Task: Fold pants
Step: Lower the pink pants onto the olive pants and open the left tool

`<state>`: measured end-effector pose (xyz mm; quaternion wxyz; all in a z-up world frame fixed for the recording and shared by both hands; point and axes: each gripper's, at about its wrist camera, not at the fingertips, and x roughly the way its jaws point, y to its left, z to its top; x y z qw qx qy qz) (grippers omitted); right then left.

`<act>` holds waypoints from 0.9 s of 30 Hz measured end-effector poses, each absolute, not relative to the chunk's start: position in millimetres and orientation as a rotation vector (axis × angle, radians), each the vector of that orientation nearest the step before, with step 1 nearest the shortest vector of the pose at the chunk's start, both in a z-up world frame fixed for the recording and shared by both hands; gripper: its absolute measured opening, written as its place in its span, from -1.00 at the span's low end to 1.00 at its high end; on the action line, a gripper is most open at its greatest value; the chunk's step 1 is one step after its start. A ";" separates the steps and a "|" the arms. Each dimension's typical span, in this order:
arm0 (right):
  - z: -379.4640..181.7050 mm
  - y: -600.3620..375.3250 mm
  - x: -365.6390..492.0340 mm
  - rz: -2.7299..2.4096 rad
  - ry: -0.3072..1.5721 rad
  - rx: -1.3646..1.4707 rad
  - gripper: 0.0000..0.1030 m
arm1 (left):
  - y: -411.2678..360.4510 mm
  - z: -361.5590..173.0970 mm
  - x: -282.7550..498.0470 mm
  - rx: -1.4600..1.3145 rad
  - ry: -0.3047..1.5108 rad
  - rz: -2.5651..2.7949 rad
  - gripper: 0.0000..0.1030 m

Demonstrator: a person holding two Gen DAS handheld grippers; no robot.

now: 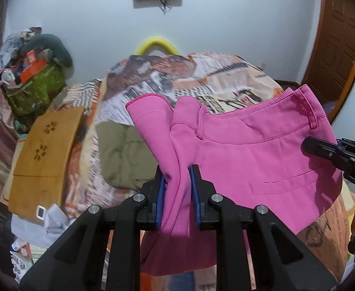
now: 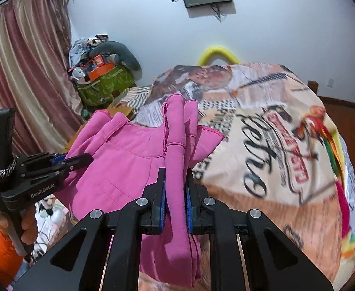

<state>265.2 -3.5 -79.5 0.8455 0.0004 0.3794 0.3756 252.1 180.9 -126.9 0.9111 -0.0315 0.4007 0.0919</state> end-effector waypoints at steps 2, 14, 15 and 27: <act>-78.7 13.6 274.4 0.804 0.795 -0.003 -0.78 | 193.9 -127.6 259.0 -0.055 0.820 0.223 -0.61; -102.3 93.5 321.6 0.854 0.797 -0.015 -0.78 | 268.8 -155.7 305.0 -0.067 0.830 0.339 -0.61; -105.2 99.0 325.7 0.855 0.799 -0.017 -0.78 | 273.9 -159.1 310.2 -0.065 0.831 0.347 -0.61; -167.5 150.0 371.1 0.831 0.887 -0.052 -0.78 | 317.8 -217.9 373.5 -0.039 0.874 0.379 -0.79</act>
